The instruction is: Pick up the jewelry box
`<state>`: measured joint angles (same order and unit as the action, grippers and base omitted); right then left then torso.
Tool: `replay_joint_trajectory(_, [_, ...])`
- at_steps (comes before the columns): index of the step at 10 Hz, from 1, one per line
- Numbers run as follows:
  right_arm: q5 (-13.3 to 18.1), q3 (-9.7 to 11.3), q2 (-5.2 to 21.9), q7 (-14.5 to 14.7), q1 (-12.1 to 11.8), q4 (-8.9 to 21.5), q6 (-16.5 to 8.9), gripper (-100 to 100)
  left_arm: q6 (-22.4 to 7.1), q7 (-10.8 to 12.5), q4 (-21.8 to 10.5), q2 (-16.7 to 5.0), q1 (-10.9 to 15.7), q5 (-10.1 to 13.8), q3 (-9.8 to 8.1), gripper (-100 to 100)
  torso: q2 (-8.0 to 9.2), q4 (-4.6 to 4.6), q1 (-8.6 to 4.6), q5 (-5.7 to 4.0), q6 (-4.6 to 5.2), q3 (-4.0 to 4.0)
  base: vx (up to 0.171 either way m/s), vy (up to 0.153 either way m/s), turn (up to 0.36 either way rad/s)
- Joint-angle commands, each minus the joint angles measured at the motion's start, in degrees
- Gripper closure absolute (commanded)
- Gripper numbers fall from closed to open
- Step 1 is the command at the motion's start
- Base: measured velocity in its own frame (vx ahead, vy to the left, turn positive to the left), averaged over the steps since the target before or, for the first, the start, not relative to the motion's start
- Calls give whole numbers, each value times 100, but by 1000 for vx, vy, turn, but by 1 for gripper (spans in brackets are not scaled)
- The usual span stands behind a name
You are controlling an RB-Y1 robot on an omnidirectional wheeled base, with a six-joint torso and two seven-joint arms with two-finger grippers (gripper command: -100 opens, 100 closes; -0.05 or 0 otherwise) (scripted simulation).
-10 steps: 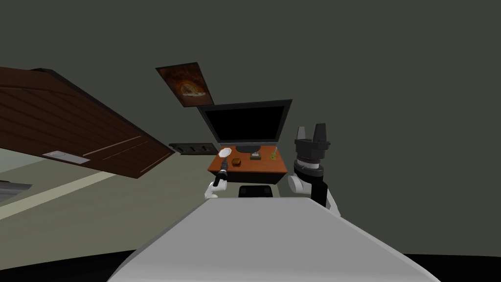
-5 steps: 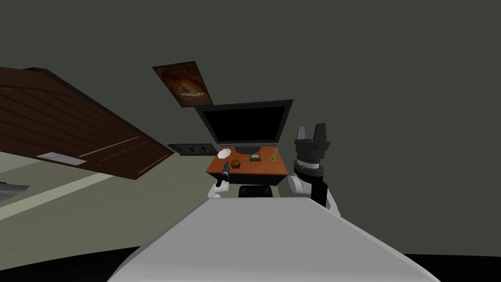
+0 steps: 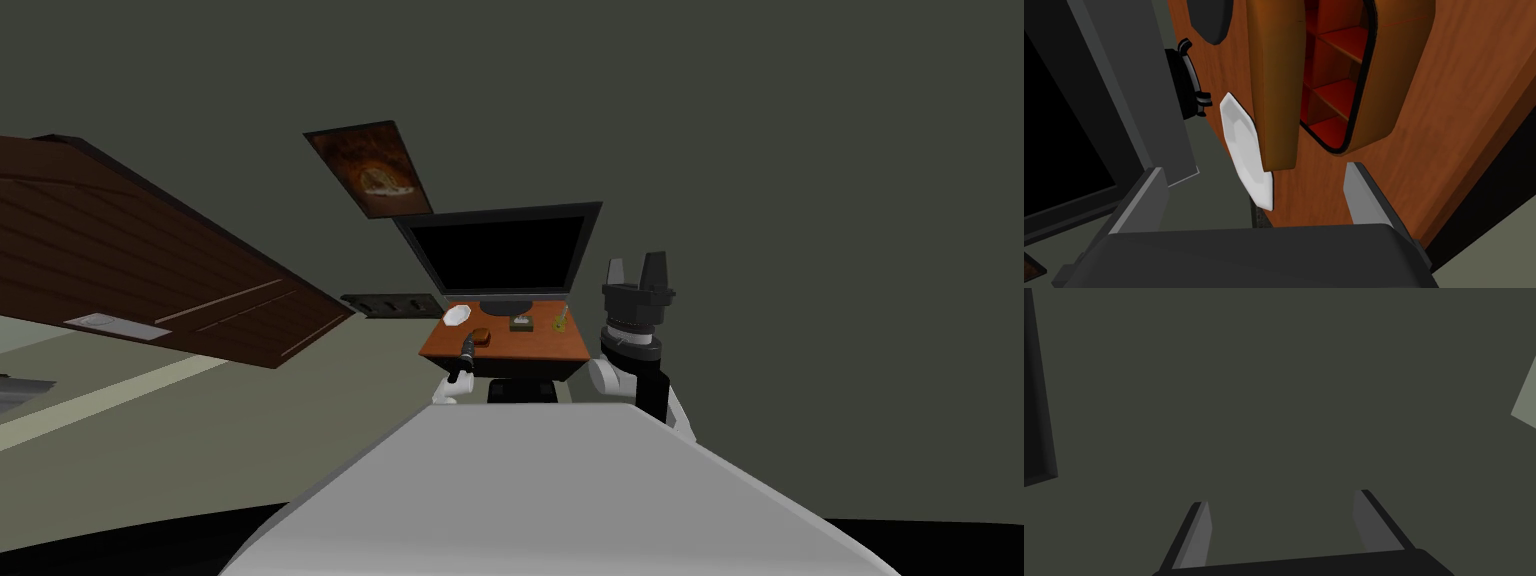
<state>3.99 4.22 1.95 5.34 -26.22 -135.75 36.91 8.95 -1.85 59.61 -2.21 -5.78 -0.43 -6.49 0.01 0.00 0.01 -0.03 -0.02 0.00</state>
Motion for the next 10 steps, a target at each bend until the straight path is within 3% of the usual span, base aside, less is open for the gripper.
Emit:
replay_joint_trajectory(1, [0, 0, 0, 0, 0, 0, 0, 0, 181, -6, -170, 11, -11, -3, -8, -100, 0, 0, 0, 0, 0, 0, 18, 25, -72])
replay_joint_trajectory(10, [0, 0, 0, 0, 0, 0, 0, 0, 259, -9, -243, 15, -16, -4, -12, -100, 0, 0, 2, 0, 0, 0, 5, 7, -21])
